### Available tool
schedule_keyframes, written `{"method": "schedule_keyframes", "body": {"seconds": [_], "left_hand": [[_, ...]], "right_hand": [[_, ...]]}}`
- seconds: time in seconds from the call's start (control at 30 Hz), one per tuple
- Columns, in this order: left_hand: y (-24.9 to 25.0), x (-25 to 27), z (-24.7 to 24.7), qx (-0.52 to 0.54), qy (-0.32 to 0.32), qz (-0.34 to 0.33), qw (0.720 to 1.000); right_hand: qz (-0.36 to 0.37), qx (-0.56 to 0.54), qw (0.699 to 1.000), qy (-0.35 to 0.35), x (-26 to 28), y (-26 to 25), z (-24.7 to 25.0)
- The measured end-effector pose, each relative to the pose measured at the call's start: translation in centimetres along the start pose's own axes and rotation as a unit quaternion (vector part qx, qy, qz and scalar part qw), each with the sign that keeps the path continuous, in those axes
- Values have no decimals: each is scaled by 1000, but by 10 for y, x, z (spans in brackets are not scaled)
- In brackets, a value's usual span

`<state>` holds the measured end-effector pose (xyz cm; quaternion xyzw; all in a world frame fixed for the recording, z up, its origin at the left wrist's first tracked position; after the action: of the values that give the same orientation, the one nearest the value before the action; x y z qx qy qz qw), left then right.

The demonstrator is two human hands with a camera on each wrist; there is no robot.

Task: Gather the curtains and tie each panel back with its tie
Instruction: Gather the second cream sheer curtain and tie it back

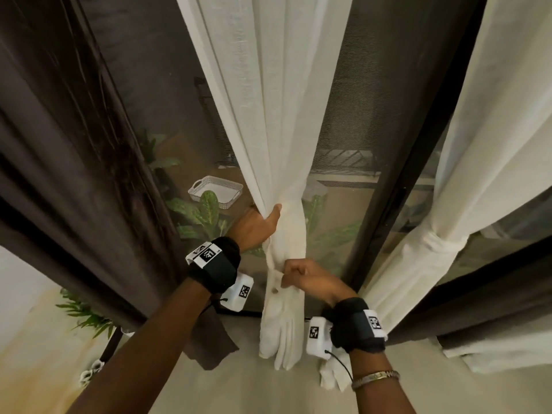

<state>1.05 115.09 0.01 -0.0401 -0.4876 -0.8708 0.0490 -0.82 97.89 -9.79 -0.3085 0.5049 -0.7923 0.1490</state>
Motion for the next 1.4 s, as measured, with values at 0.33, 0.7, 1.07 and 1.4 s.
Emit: {"method": "schedule_keyframes", "body": {"seconds": [0.33,0.7,1.07,1.4], "left_hand": [[-54,13,-39,37,-41,63,996],[-70,43,-39,29,-172,44,984],[-85,40,-36,170,-56,27,983],[-77,31,-27,-19,-52,-39,998]], "right_hand": [[-43,23,999,-19,44,7,63],[39,121,962,242,2,-11,68],[74,-26,997,-13,-4,-31,21],[127,-88,988,-2,7,-49,12]]}}
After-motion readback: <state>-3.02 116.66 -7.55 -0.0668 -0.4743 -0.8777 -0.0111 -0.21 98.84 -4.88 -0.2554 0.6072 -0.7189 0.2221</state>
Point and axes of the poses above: each hand's wrist, its own x-axis away from the middle knuckle, its own z-axis out of the back of the hand, y = z × x, the point moved 1 cm from there along -x, towards the middle knuckle, and after that the axes turned 3 degrees about -y, right-handed, at the moved point
